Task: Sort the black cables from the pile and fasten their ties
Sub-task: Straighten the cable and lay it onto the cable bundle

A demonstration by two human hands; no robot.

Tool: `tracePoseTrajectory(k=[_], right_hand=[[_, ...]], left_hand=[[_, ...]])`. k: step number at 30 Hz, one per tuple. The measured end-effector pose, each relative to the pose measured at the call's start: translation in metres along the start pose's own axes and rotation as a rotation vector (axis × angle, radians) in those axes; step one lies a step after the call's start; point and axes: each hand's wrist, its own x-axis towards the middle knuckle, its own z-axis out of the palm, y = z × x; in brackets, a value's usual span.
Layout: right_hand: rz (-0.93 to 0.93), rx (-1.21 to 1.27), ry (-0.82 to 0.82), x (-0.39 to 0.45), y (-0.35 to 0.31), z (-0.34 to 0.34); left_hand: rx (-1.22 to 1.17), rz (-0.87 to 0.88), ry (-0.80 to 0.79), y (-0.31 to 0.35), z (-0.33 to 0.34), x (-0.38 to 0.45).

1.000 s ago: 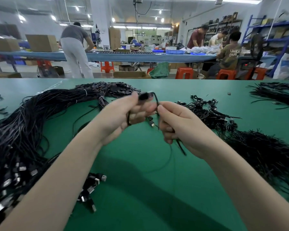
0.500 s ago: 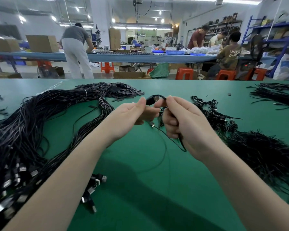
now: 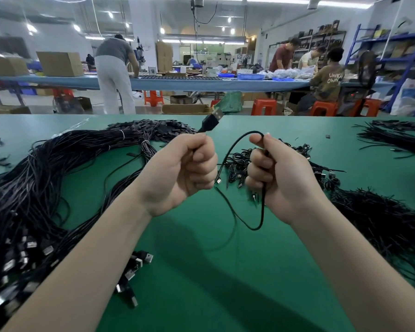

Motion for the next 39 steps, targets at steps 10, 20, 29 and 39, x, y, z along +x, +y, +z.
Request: tracePoseTrajectory(k=[10,20,29,39], right_hand=[[-0.104,-0.3,-0.063,-0.009,0.001,0.007],[0.115,-0.79,-0.669,-0.006,0.045,-0.001],[-0.233,-0.857,-0.075,0.021,0.032,-0.02],[0.199,-0.733,-0.537,0.003,0.073,-0.008]], left_hand=[[0.379,-0.119,0.068,-0.012,0.001,0.005],[-0.301,0.139,0.269,0.018,-0.014,0.003],[0.68,-0.411,-0.009,-0.001,-0.034,-0.002],[-0.228,0.125,0.312,0.016,-0.027,0.004]])
